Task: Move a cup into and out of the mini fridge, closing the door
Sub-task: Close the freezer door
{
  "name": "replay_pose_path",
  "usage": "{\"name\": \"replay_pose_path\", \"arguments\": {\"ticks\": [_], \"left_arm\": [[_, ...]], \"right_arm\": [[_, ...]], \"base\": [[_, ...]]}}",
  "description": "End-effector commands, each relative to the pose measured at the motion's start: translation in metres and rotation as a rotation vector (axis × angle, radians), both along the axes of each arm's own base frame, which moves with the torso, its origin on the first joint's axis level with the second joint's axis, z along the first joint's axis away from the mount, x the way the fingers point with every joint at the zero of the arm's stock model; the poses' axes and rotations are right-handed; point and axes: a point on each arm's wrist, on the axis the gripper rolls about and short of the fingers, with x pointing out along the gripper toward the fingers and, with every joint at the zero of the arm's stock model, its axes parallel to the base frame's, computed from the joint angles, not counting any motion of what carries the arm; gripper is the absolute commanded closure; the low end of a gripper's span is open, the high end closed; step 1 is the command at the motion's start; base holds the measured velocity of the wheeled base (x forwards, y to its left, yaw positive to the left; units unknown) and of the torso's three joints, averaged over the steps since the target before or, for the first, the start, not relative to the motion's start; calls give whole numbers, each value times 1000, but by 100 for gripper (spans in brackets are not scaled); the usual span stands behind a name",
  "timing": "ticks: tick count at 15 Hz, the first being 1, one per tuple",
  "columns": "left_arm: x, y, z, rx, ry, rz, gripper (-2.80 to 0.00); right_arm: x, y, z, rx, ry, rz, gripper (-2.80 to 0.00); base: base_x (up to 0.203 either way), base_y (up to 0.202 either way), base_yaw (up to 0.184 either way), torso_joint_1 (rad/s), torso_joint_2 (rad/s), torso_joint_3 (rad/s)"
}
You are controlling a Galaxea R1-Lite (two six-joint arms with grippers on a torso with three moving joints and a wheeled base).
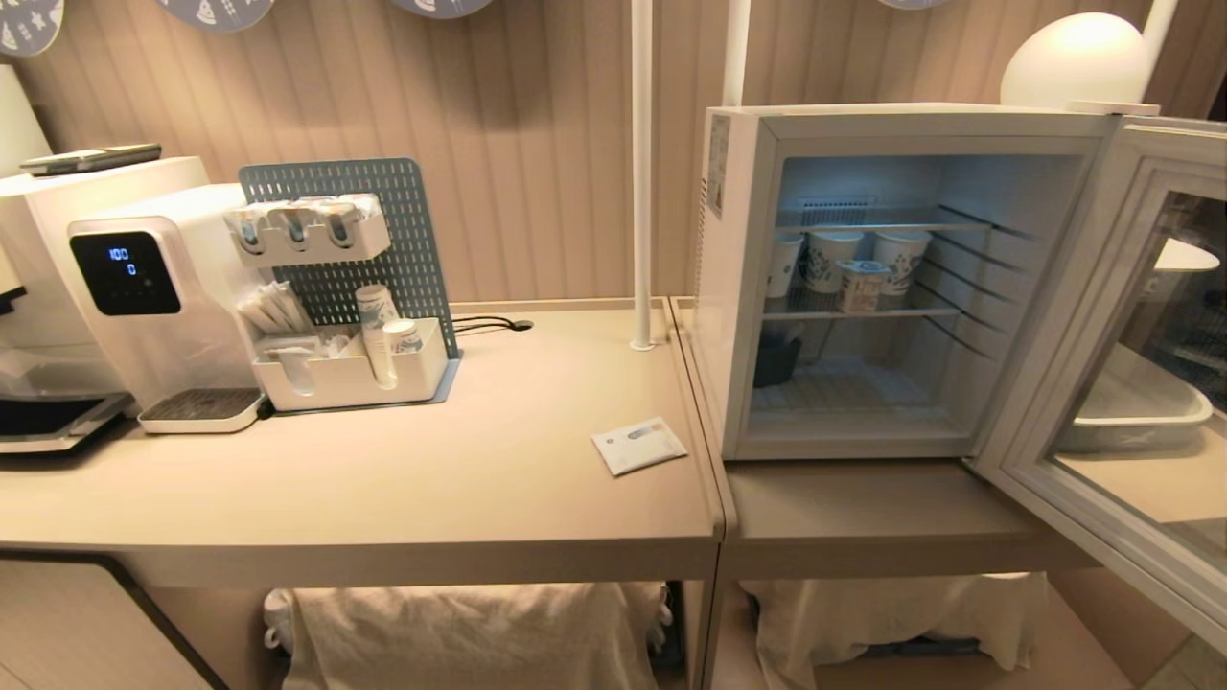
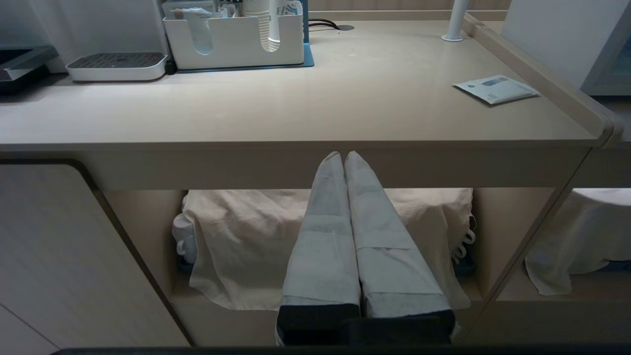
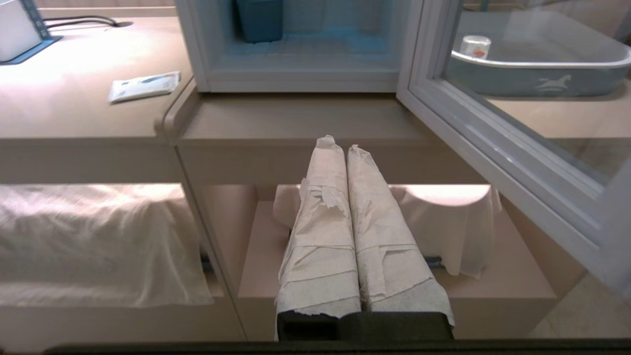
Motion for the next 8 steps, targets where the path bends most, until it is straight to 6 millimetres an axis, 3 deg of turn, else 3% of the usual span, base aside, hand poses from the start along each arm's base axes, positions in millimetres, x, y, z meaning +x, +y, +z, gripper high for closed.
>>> {"name": "replay_pose_path", "arguments": {"ticks": [1, 8], "left_arm": [[0, 0, -1, -1, 3, 0, 0], [0, 0, 0, -1, 2, 0, 0]], "right_arm": [[0, 0, 0, 1, 3, 1, 0], [0, 0, 0, 1, 3, 1, 0]], "base": [[-192, 0, 1, 0, 3, 4], [-177, 0, 0, 2, 2, 2]]}}
